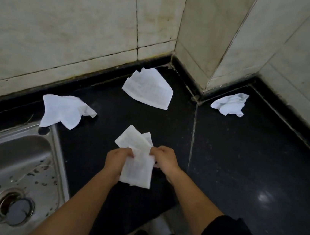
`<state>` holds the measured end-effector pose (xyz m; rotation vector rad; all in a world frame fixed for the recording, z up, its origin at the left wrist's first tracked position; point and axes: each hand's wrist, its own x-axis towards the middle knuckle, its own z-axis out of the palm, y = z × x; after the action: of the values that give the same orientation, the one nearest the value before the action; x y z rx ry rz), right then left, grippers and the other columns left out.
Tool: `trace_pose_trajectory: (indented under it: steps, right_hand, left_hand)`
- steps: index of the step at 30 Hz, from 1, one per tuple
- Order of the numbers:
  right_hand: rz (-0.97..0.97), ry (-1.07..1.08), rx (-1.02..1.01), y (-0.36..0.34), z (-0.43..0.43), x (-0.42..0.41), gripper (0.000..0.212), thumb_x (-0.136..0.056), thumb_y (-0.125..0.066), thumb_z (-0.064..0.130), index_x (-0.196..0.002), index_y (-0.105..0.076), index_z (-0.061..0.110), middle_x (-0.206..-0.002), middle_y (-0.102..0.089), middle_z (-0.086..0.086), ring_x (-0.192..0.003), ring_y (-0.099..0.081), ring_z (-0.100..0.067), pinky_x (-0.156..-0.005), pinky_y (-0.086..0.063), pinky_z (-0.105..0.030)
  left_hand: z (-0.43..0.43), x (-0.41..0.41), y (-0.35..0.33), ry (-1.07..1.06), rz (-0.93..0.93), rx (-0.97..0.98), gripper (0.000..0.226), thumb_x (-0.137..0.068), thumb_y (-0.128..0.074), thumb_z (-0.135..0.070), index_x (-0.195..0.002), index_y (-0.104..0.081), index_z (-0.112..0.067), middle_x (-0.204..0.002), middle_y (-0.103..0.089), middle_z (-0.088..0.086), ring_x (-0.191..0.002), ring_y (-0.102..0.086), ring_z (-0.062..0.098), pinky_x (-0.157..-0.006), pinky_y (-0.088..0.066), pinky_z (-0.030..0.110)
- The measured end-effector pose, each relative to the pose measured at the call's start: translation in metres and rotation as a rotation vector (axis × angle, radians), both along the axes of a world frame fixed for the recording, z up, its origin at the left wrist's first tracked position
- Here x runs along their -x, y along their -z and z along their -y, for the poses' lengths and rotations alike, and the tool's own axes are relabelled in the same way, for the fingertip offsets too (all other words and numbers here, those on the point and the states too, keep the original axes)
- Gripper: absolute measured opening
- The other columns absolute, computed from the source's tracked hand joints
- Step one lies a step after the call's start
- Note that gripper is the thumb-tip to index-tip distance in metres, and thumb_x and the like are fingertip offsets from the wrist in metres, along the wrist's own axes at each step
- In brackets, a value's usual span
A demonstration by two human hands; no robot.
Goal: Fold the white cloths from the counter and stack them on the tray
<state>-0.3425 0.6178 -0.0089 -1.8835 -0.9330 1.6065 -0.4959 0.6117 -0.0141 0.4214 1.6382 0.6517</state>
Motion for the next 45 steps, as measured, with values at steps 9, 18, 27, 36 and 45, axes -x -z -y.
trace_pose_trajectory:
  steps: [9, 18, 27, 36, 45]
  right_hand:
    - [-0.360, 0.425, 0.012, -0.062, 0.049, -0.142, 0.021, -0.071, -0.046, 0.014, -0.066, -0.064, 0.006, -0.067, -0.065, -0.008, -0.066, -0.062, -0.024, -0.065, -0.048, -0.032]
    - [-0.138, 0.751, -0.181, -0.099, 0.133, -0.300, 0.020, -0.046, -0.057, 0.020, -0.063, -0.051, 0.013, -0.072, -0.053, -0.009, -0.069, -0.052, -0.024, -0.065, -0.043, -0.033]
    - [0.369, 0.415, 0.177, -0.004, 0.229, -0.368, 0.017, -0.077, -0.059, 0.039, -0.080, -0.067, 0.024, -0.112, -0.059, -0.004, -0.122, -0.043, -0.031, -0.106, -0.036, -0.051]
    - [0.388, 0.487, 0.308, 0.024, 0.276, -0.374, 0.036, -0.065, -0.070, 0.040, -0.087, -0.062, 0.012, -0.114, -0.060, -0.011, -0.110, -0.053, -0.030, -0.088, -0.048, -0.038]
    - [-0.041, 0.910, -0.266, -0.049, 0.235, -0.391, 0.006, -0.090, -0.064, 0.013, -0.085, -0.064, 0.009, -0.090, -0.069, -0.016, -0.080, -0.065, -0.024, -0.073, -0.054, -0.039]
  left_hand:
    - [-0.009, -0.122, -0.051, 0.285, 0.615, -0.090, 0.016, -0.068, -0.049, -0.005, -0.054, -0.050, -0.012, -0.069, -0.050, 0.008, -0.066, -0.054, 0.021, -0.068, -0.044, 0.033]
    - [0.040, -0.279, -0.090, 0.757, 0.538, -0.107, 0.020, -0.066, -0.058, -0.012, -0.085, -0.059, -0.007, -0.089, -0.060, 0.015, -0.083, -0.059, 0.029, -0.071, -0.048, 0.038]
    - [0.107, -0.317, -0.009, 0.670, 0.038, -0.025, 0.022, -0.087, -0.061, -0.009, -0.107, -0.069, -0.010, -0.110, -0.068, 0.013, -0.099, -0.065, 0.030, -0.091, -0.054, 0.046]
    - [0.122, -0.313, 0.001, 0.742, -0.047, 0.002, 0.025, -0.087, -0.069, -0.021, -0.108, -0.065, -0.007, -0.108, -0.065, 0.011, -0.094, -0.063, 0.025, -0.076, -0.052, 0.034]
    - [0.079, -0.347, -0.054, 0.773, 0.024, -0.388, 0.014, -0.094, -0.058, -0.033, -0.096, -0.070, -0.026, -0.113, -0.069, 0.004, -0.106, -0.063, 0.022, -0.096, -0.051, 0.043]
